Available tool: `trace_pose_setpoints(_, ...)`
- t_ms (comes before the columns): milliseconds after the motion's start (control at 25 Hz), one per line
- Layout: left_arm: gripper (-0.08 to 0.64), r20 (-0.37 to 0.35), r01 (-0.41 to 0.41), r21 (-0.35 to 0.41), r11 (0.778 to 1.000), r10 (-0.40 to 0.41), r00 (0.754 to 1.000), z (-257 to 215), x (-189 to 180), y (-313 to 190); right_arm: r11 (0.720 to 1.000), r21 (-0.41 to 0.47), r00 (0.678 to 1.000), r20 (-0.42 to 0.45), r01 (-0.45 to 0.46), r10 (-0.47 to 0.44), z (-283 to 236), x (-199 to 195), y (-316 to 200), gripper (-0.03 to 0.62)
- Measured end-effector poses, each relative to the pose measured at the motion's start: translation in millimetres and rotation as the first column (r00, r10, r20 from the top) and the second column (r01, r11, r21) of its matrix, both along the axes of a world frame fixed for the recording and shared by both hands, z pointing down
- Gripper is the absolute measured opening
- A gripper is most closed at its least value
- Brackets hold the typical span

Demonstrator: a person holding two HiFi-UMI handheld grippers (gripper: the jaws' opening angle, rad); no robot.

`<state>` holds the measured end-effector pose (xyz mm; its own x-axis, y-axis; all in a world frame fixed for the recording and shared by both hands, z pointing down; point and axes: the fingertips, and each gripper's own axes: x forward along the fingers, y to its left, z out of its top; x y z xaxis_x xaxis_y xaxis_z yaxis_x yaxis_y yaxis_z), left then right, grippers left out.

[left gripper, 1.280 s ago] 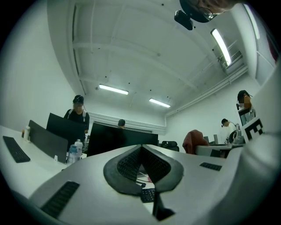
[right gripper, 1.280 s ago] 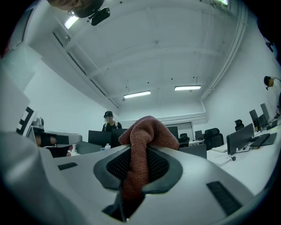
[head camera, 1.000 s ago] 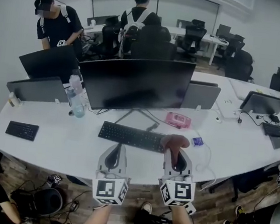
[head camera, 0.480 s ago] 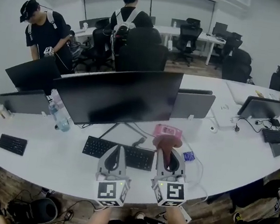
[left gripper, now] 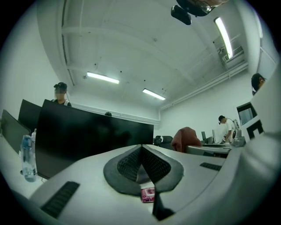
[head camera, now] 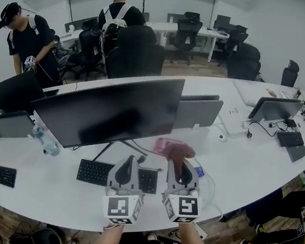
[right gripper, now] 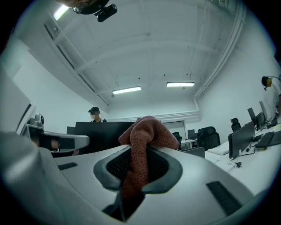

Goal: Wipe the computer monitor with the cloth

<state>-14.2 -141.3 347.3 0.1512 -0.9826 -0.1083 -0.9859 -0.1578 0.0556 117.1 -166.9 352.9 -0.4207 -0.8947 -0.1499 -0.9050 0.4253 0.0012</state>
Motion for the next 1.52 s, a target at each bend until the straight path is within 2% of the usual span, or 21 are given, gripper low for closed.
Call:
trace_pose_setpoints(240,0.023,-0.004,-0.078,-0.005,0.997,0.078,0.997,1,2,-37,0.998,-0.002,0.998,-0.011,-0.066,0.066,-1,-4,-27,0.078)
trace_pose_setpoints(680,0.023,-0.02,-0.147,-0.01,0.989,0.147,0.989,-6,-5,-86,0.991,0.02,0.99,-0.041,-0.132,0.133,-14,-16,-77,0.078)
trace_pose_setpoints(1080,0.023,0.023,-0.116,-0.018,0.993,0.117,0.993,-9,17,-128,0.992,0.069,0.994,-0.031,-0.105,0.107,-49,4,-148,0.078)
trace_pose_setpoints(1520,0.023,0.022,-0.077,0.007,0.997,0.077,0.997,-24,28,-161,0.989,0.132,0.997,-0.028,-0.064,0.068,-95,-5,-211,0.078)
